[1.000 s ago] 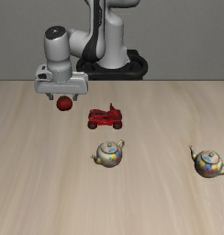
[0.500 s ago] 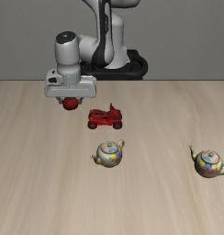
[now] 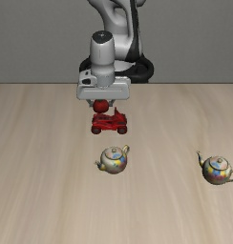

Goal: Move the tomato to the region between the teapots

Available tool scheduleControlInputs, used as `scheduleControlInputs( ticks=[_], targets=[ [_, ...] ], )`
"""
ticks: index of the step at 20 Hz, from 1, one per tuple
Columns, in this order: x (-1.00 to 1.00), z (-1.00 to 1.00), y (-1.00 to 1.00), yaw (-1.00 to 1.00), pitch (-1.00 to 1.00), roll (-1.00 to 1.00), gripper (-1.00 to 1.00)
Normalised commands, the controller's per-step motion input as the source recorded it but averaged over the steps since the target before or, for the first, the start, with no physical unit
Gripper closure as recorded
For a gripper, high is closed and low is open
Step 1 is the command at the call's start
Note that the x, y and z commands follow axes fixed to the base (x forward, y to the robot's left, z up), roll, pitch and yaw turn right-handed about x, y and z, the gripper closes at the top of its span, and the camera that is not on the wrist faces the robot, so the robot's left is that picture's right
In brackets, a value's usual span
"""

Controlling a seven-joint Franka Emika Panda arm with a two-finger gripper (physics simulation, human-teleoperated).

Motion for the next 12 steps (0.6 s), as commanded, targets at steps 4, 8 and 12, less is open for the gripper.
scheduleControlInputs(
  ticks=[4,8,12],
  targets=[
    [0.00,0.00,1.00,0.00,0.00,0.00,1.00],
    [0.00,0.00,1.00,0.00,0.00,0.00,1.00],
    [0.00,0.00,1.00,0.00,0.00,0.00,1.00]
  ],
)
